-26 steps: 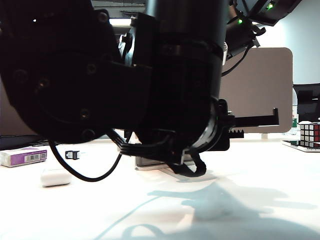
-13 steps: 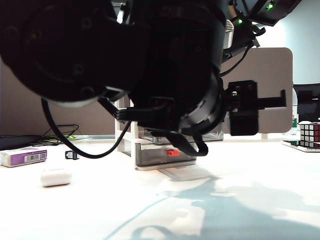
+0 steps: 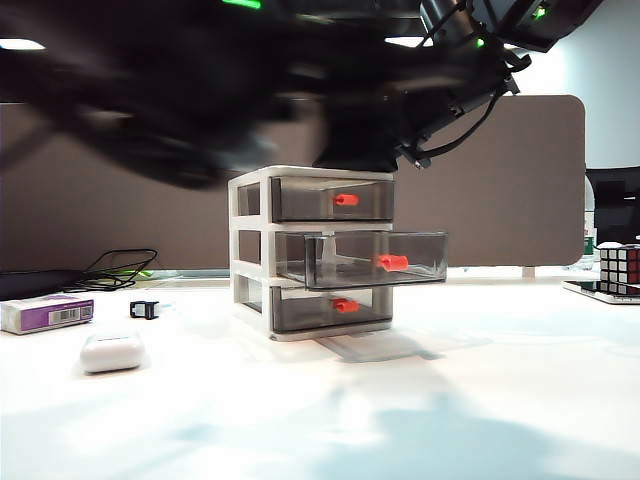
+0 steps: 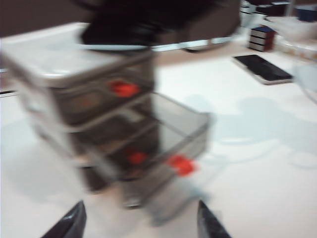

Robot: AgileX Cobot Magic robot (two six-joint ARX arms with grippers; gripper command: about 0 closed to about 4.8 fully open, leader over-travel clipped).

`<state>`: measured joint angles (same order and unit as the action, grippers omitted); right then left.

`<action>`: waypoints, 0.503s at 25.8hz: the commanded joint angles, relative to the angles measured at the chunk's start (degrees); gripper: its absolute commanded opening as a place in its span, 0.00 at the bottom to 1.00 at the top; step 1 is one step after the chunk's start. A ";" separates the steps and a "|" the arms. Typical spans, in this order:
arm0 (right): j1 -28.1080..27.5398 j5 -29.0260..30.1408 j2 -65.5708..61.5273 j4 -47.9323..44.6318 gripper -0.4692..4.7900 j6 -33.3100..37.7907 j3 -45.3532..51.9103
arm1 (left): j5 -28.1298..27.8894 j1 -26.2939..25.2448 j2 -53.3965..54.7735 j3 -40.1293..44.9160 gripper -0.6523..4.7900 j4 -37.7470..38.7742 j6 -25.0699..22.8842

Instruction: Open the second layer of the drawer on the table, pick up the earphone case on the table and put it in, and finally close the drawer.

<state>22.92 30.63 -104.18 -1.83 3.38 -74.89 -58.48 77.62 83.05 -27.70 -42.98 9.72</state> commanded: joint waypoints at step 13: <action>0.20 0.61 -1.11 6.12 0.08 0.46 0.83 | 61.79 -40.61 -38.77 7.06 0.96 46.16 -17.44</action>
<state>22.90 31.33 -104.16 -1.19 3.38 -74.94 -4.58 40.07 44.31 -20.64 1.54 -2.44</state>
